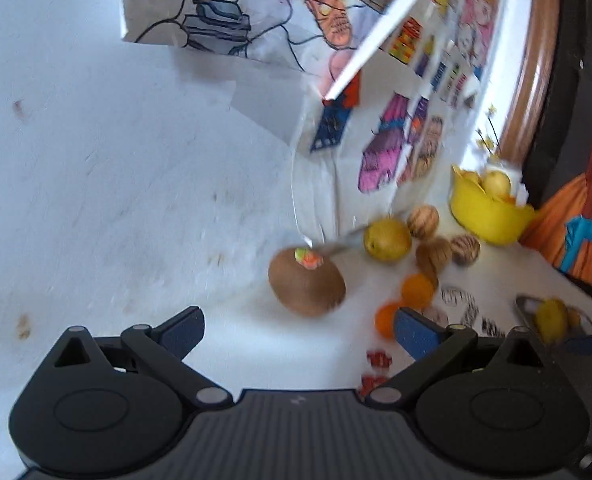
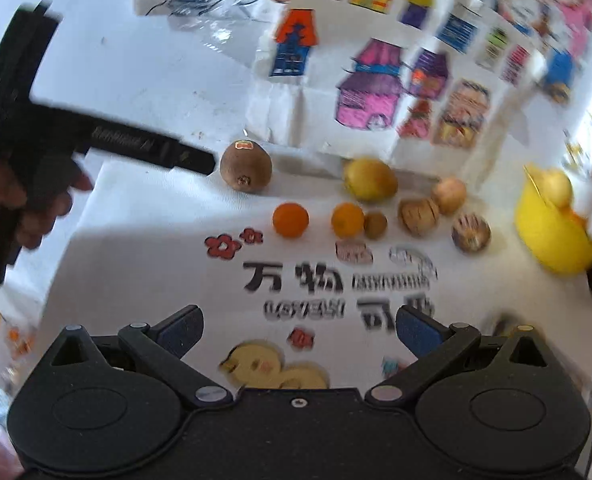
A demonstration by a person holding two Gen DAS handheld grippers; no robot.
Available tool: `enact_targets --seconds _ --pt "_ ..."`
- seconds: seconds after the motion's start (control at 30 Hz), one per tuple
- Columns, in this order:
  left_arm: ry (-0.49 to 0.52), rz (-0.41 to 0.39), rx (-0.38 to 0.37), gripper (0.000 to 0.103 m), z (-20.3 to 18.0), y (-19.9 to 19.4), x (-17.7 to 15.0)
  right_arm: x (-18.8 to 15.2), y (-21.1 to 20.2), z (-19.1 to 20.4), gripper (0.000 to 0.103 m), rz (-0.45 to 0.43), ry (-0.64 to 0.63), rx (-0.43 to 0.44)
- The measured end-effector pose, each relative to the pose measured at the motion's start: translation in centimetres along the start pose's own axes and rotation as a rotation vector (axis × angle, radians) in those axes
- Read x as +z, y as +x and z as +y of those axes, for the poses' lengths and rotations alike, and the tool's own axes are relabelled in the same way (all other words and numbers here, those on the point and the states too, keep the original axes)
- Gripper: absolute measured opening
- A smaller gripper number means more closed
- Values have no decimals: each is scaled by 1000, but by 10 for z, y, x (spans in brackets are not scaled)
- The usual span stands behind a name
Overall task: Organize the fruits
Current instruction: 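Move both grippers back toward the remaining fruits, then grasp the kiwi with the left gripper while the right gripper grasps an orange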
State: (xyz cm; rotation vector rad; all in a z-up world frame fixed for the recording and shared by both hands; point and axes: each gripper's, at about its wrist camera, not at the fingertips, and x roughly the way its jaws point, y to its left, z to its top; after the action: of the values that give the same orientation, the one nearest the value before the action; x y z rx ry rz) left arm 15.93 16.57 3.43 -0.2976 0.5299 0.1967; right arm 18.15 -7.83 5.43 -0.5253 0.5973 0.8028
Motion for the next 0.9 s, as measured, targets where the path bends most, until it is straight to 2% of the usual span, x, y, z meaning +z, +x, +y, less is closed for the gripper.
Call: enact_targets --seconds 0.13,0.27,0.57,0.9 --pt "-46 3 -13 102 2 18 8 11 20 -7 98 -15 -74 37" --pt "-71 11 -26 102 -2 33 9 18 42 -16 92 -23 -61 88" --pt "-139 41 -23 89 0 56 5 28 78 -13 76 -42 -160 114" --pt "-200 46 -16 69 3 69 6 42 98 -13 60 -54 -157 138"
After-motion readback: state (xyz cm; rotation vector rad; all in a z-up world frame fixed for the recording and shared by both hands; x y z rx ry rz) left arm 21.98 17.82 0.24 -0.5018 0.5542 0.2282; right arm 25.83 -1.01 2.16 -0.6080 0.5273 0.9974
